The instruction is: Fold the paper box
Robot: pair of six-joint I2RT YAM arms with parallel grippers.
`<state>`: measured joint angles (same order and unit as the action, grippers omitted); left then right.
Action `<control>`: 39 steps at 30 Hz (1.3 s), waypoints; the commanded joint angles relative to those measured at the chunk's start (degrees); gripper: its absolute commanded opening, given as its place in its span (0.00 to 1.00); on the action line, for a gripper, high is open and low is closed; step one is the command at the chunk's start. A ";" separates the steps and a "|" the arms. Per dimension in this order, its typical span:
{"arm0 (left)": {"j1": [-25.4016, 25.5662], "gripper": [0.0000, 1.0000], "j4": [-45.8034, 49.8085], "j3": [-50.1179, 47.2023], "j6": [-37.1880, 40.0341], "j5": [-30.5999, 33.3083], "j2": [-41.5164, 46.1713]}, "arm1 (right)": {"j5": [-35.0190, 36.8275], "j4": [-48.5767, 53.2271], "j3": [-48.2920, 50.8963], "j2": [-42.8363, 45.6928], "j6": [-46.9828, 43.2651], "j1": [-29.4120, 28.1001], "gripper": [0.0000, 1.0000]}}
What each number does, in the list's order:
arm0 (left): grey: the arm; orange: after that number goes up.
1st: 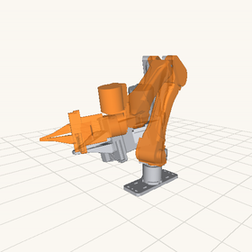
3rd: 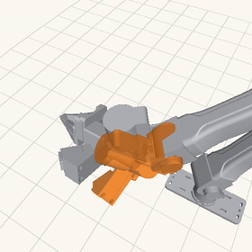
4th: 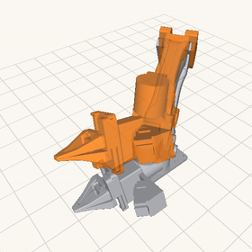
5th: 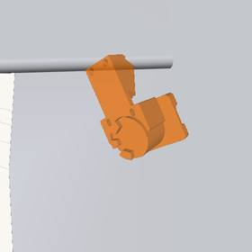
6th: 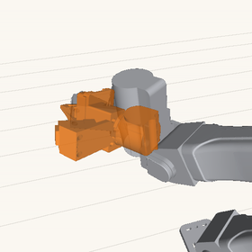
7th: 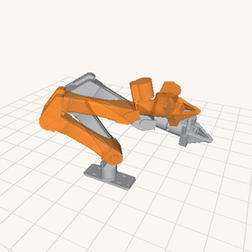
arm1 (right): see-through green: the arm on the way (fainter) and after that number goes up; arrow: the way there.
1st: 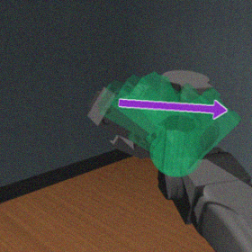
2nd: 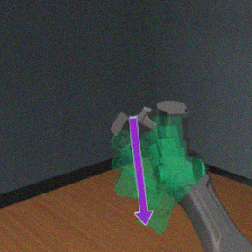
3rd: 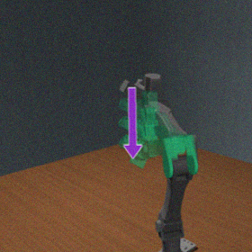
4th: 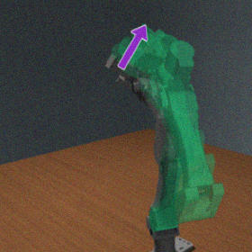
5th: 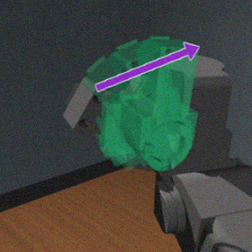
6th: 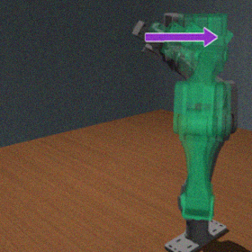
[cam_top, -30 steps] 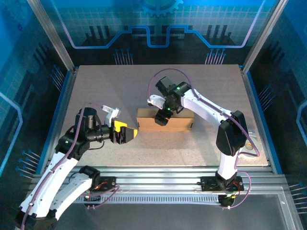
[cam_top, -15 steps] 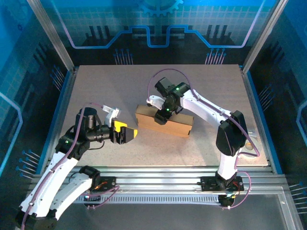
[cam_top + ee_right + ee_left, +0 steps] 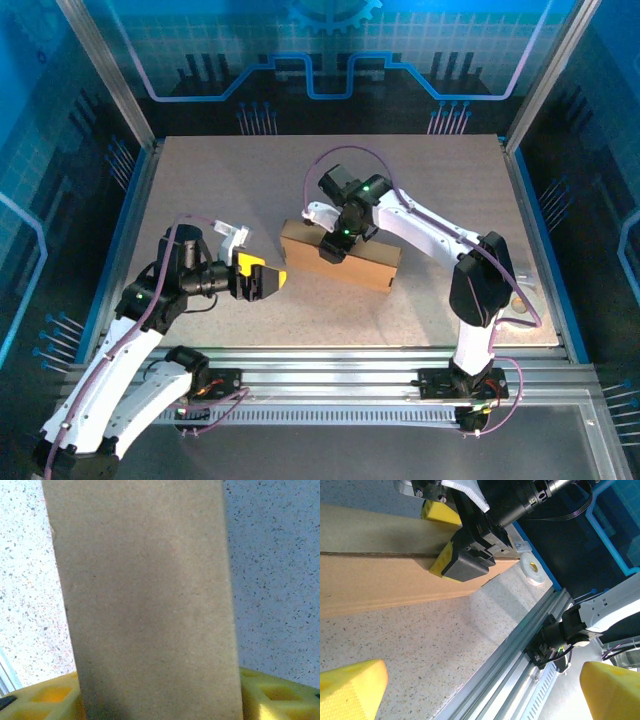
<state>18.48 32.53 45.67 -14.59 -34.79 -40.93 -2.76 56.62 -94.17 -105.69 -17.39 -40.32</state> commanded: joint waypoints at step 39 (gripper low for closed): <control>-0.29 0.99 0.42 -0.01 1.23 -0.88 -0.35 | -10.52 -23.49 19.77 15.01 33.67 3.45 0.48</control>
<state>18.44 32.73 45.67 -14.59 -34.81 -41.01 -8.93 41.06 -77.45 -93.34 6.20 -37.39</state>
